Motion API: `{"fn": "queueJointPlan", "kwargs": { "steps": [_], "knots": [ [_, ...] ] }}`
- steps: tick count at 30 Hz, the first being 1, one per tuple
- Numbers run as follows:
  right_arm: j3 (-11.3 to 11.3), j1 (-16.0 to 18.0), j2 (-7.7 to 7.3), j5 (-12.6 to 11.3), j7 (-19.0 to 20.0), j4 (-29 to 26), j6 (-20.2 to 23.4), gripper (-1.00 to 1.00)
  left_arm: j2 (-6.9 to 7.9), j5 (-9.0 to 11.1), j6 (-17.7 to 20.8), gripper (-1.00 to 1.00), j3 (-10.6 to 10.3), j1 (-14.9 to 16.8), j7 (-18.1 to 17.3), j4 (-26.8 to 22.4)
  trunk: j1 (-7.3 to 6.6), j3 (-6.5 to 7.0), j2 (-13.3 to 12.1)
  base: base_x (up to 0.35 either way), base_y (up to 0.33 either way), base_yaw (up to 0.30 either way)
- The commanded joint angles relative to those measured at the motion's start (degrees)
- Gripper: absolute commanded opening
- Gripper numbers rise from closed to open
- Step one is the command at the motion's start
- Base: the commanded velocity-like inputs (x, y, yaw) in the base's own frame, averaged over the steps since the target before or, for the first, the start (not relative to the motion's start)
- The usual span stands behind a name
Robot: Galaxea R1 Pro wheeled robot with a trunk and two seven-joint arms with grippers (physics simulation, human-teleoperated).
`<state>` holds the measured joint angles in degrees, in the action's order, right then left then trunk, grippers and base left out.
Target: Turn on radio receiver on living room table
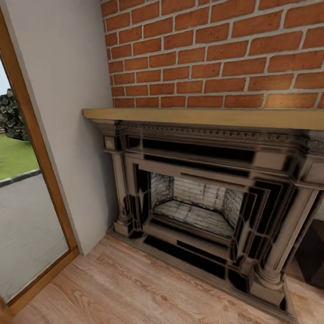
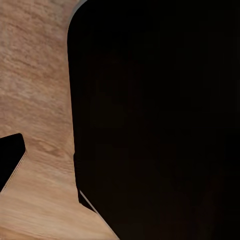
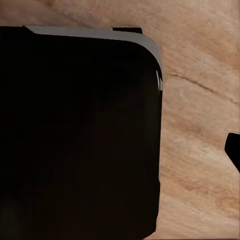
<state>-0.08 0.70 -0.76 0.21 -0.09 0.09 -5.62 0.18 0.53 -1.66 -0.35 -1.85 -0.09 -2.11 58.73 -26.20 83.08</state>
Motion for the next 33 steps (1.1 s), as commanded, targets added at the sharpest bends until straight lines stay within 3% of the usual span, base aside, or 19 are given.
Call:
{"fn": "queueJointPlan", "kwargs": {
  "steps": [1,33],
  "knots": [
    [0.0,0.0,0.01,0.01,0.0,0.0,0.0,1.0,0.0,0.0,0.0,1.0,0.0,0.0,0.0,0.0,0.0,0.0,0.0,0.0,0.0,-0.289],
    [0.0,0.0,0.14,-0.03,0.0,0.0,0.0,1.0,0.0,0.0,-0.01,1.0,0.0,0.0,0.0,-0.03,0.0,0.0,0.0,0.0,0.0,-0.293]
  ]
}}
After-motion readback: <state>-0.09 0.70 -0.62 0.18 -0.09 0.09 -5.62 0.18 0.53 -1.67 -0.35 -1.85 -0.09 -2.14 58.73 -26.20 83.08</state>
